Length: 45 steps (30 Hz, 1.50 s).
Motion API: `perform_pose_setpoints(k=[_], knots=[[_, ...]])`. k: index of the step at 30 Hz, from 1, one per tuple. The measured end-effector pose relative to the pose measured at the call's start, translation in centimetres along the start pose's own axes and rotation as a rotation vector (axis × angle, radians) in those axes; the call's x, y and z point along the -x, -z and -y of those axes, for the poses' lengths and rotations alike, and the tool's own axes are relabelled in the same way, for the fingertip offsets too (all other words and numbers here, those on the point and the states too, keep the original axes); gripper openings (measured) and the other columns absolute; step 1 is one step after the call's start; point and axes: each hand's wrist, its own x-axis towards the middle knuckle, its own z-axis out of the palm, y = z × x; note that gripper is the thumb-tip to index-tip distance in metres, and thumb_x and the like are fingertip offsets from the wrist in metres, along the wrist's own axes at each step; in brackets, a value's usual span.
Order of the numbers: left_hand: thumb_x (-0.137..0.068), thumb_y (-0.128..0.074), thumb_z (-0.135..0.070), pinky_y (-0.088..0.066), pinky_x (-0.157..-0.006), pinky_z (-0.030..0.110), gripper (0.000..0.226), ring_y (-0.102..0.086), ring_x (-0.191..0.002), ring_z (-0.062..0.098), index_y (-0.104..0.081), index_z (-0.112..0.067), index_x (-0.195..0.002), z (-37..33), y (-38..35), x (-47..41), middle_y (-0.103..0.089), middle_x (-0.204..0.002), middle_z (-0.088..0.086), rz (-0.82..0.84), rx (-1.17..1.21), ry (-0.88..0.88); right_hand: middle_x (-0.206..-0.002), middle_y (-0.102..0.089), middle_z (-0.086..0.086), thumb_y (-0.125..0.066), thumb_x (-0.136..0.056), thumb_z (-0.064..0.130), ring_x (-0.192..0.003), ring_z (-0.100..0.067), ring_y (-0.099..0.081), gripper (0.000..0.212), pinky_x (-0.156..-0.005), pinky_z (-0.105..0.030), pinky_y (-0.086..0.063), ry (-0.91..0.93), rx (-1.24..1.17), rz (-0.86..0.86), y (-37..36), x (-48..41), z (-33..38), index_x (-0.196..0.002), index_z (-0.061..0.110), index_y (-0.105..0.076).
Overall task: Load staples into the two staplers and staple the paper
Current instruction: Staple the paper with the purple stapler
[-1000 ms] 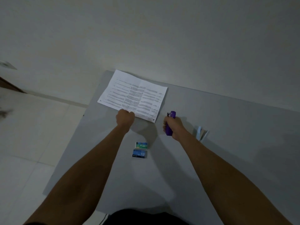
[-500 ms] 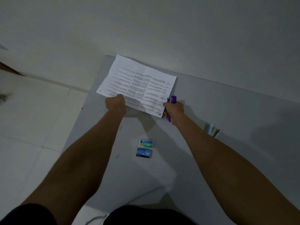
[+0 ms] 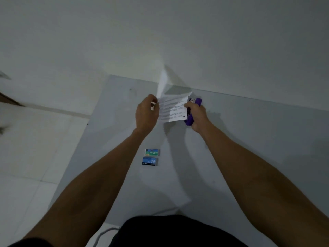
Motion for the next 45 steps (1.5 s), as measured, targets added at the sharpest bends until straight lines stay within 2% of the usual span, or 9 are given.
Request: perform_pose_setpoints(k=[6,10,14,19,23,25,32,38,45], knots=[[-0.083,-0.057,-0.004,-0.04,-0.055,0.03,0.006,-0.06,-0.073,0.03,-0.06,-0.007,-0.087,-3.9,0.7,2.0,-0.068,-0.088,0.012,0.078,-0.289,-0.445,-0.087,-0.062,-0.006,-0.066,-0.079,0.025,-0.069,-0.019,-0.059,0.019,-0.057,-0.027,-0.048,0.047,-0.208,0.047,2.6,3.3,2.0,-0.094,0.014,-0.061],[-0.071,-0.068,0.003,-0.047,-0.058,0.033,0.02,-0.064,-0.077,0.032,-0.062,-0.011,-0.084,-5.3,1.0,3.2,-0.07,-0.088,0.008,0.1,-0.424,-0.641,-0.095,-0.071,-0.006,-0.077,-0.062,0.06,-0.081,-0.022,-0.066,0.063,-0.066,-0.031,-0.053,0.056,-0.277,0.104,4.0,5.2,2.4,-0.107,0.016,-0.069],[-0.075,-0.065,-0.004,-0.049,-0.079,0.039,0.024,-0.062,-0.098,0.032,-0.061,-0.011,-0.098,-5.8,1.4,4.5,-0.067,-0.109,0.01,0.163,-0.417,-0.753,-0.101,-0.071,-0.014,-0.076,-0.075,0.02,-0.077,-0.027,-0.067,0.03,-0.059,-0.031,-0.053,0.114,-0.208,0.056,5.7,5.8,1.5,-0.102,0.01,-0.067],[-0.087,-0.043,-0.031,-0.039,-0.097,0.035,0.05,-0.047,-0.119,0.023,-0.041,-0.009,-0.132,-5.8,2.3,6.9,-0.046,-0.134,0.012,0.153,0.08,-0.218,-0.094,-0.07,-0.01,-0.071,-0.08,0.009,-0.077,-0.027,-0.067,0.021,-0.073,-0.042,-0.057,0.078,-0.29,0.033,7.3,6.8,0.4,-0.099,0.009,-0.065],[-0.083,-0.052,-0.067,-0.057,-0.083,0.044,0.07,-0.065,-0.1,0.034,-0.057,-0.006,-0.116,-7.0,3.2,6.7,-0.065,-0.109,0.013,0.373,0.582,0.591,-0.098,-0.071,-0.01,-0.071,-0.082,0.009,-0.083,-0.028,-0.068,0.024,-0.075,-0.044,-0.057,0.084,-0.339,0.045,7.6,7.7,-0.2,-0.105,0.009,-0.065],[-0.076,-0.067,-0.06,-0.059,-0.079,0.042,0.069,-0.069,-0.092,0.033,-0.061,0.0,-0.11,-7.2,3.4,6.7,-0.069,-0.102,0.017,0.504,0.737,0.763,-0.095,-0.071,-0.009,-0.07,-0.083,0.009,-0.082,-0.027,-0.068,0.018,-0.069,-0.04,-0.058,0.085,-0.35,0.058,7.4,8.2,-0.4,-0.099,0.011,-0.065],[-0.087,-0.065,0.0,-0.06,-0.063,0.033,0.016,-0.063,-0.069,0.028,-0.059,0.004,-0.1,-8.5,2.5,6.9,-0.065,-0.084,0.019,0.358,1.034,0.811,-0.1,-0.071,-0.01,-0.072,-0.082,0.009,-0.089,-0.028,-0.067,0.016,-0.074,-0.04,-0.057,0.088,-0.313,0.112,6.9,9.2,-0.8,-0.096,0.012,-0.066],[-0.091,-0.06,0.0,-0.061,-0.062,0.034,0.007,-0.063,-0.073,0.028,-0.058,0.0,-0.084,-8.9,2.7,5.7,-0.065,-0.086,0.017,0.295,1.0,0.759,-0.083,-0.066,-0.008,-0.073,-0.081,0.012,-0.066,-0.02,-0.06,0.013,-0.054,-0.03,-0.048,0.067,-0.169,0.092,7.5,9.3,-1.1,-0.091,0.01,-0.064],[-0.092,-0.061,-0.011,-0.061,-0.07,0.034,0.013,-0.065,-0.08,0.027,-0.058,0.0,-0.099,-9.6,1.9,5.9,-0.066,-0.093,0.017,0.365,1.02,0.736,-0.087,-0.067,-0.009,-0.076,-0.078,0.009,-0.073,-0.022,-0.062,0.023,-0.057,-0.032,-0.049,0.115,-0.154,0.077,6.8,9.4,-0.8,-0.097,0.01,-0.064]])
